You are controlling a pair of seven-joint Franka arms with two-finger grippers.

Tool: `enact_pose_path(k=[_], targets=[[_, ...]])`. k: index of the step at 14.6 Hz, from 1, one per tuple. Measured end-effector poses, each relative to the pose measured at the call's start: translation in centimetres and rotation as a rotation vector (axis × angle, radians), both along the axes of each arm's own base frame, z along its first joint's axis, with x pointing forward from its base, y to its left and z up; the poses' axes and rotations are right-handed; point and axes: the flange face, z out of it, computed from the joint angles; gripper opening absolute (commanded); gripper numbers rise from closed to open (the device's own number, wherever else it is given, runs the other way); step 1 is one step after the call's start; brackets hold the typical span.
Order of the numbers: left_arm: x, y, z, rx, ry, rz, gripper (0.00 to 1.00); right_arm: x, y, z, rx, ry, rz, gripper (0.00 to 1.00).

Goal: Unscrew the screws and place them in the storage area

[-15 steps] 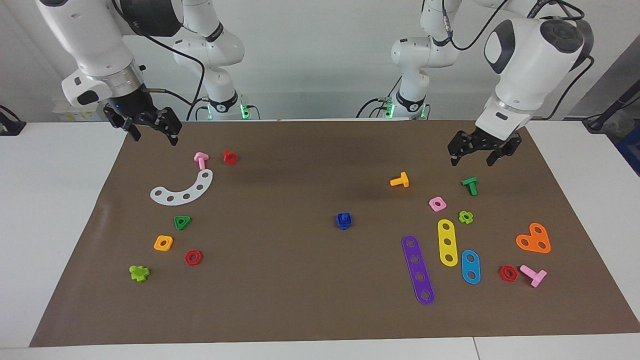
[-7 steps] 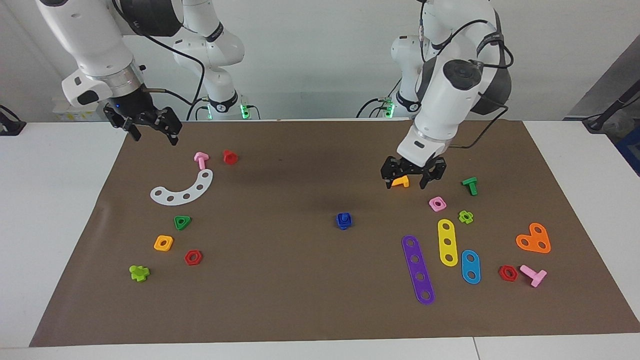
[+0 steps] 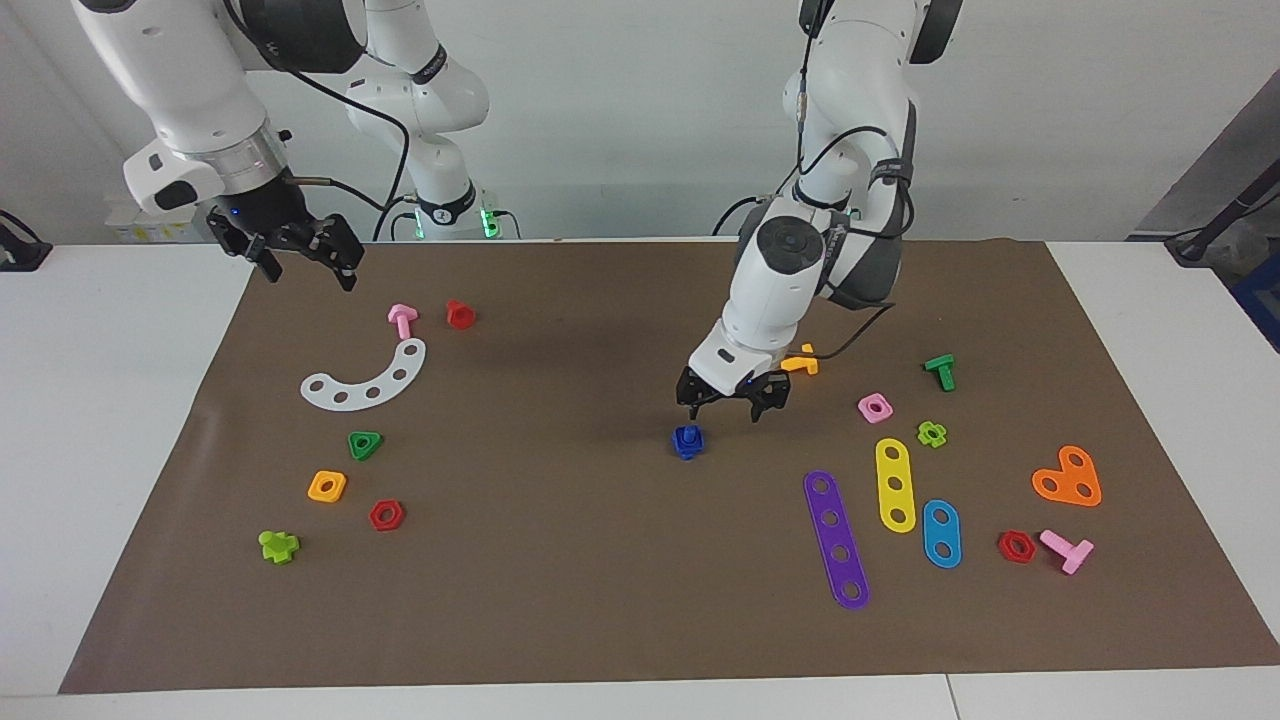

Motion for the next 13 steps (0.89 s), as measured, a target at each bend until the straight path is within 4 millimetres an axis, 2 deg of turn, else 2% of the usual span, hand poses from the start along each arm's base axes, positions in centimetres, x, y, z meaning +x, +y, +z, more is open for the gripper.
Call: enact_pose_path(k=[3, 9, 13], targets=[[0.2, -1.1, -2.2, -0.009, -0.013, -0.008, 0.96, 0.0, 0.0, 0.0, 0.000, 0.000, 0.000, 1.00], [-0.1, -2.0, -4.1, -0.007, -0.015, -0.022, 0.91, 0.0, 0.0, 0.0, 0.000, 0.000, 0.000, 1.00], [-0.1, -2.3, -4.6, -0.011, -0.024, -0.025, 0.88, 0.0, 0.0, 0.0, 0.000, 0.000, 0.000, 1.00]])
